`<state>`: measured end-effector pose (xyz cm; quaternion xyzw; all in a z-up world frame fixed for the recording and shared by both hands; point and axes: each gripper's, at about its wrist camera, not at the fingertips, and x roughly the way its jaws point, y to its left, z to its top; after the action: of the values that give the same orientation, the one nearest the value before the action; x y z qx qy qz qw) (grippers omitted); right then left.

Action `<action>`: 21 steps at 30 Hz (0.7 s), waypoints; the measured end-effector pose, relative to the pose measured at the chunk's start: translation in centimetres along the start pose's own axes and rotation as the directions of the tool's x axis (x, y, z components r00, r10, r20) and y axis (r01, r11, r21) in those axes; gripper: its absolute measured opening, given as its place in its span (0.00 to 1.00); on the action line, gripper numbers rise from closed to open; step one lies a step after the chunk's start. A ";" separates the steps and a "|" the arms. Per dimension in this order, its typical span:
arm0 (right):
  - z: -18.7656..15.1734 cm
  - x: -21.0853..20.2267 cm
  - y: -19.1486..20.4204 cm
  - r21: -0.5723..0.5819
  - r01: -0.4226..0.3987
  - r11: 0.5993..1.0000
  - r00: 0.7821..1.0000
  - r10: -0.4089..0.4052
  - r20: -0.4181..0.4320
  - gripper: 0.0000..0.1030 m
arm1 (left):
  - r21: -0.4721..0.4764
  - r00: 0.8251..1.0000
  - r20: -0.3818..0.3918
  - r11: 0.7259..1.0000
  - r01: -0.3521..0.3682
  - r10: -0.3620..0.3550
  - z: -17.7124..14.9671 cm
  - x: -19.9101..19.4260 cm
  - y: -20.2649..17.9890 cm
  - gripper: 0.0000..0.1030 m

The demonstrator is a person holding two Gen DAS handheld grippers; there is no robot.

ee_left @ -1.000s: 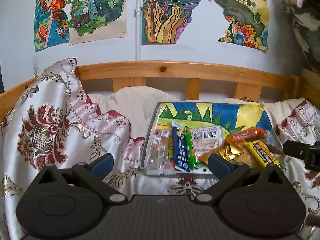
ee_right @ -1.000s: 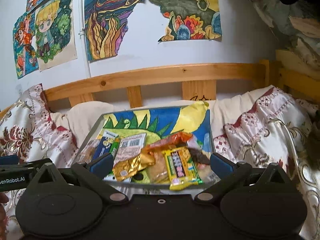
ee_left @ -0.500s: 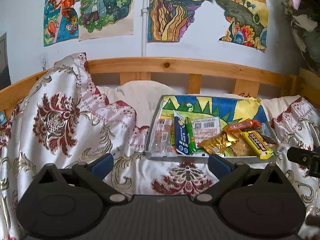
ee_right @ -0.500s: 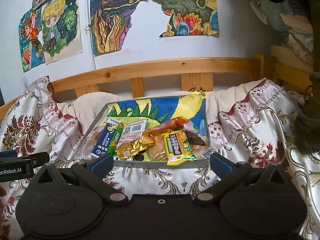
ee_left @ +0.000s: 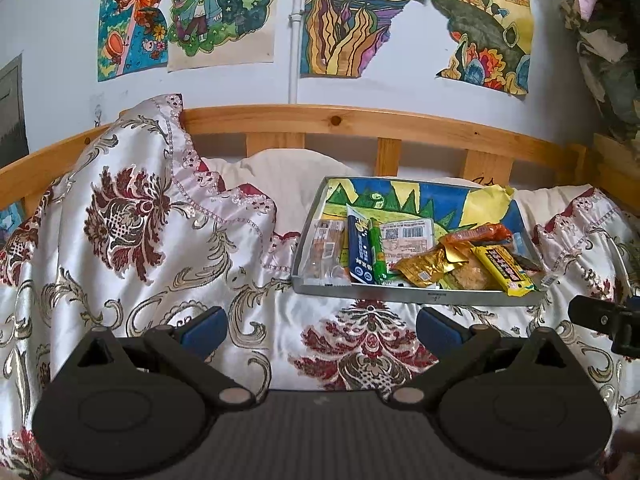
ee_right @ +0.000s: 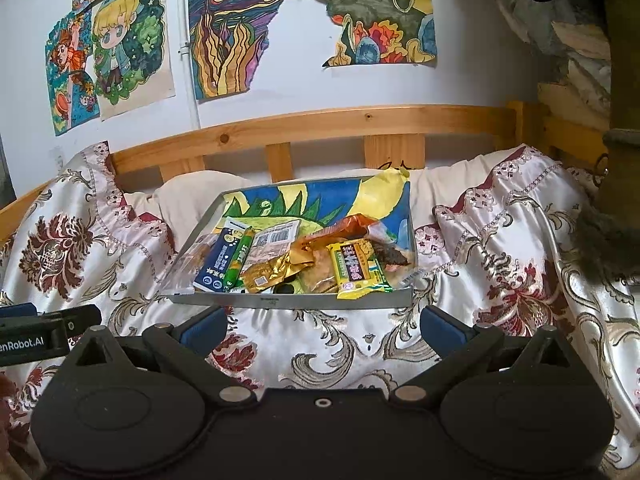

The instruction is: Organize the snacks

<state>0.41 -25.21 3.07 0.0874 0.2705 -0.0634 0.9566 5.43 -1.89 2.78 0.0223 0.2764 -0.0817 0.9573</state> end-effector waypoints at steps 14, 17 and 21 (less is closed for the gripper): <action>-0.6 -0.5 0.3 -0.005 -0.001 1.000 1.000 0.001 -0.020 0.99 | -0.001 1.000 -0.016 1.000 0.006 -0.006 -0.6 -0.5 -0.1 0.99; -0.6 -0.6 0.3 -0.006 0.000 1.000 1.000 0.000 -0.022 0.99 | 0.003 1.000 -0.023 1.000 0.008 -0.008 -0.7 -0.4 -0.2 0.99; -0.6 -0.5 0.2 -0.005 0.003 1.000 1.000 -0.003 -0.025 0.99 | 0.007 1.000 -0.025 1.000 0.010 -0.010 -0.8 -0.5 -0.2 0.99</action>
<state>-0.32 -24.83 2.86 0.0856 0.2826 -0.0631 0.9533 4.59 -1.97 2.34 0.0254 0.2881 -0.0873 0.9533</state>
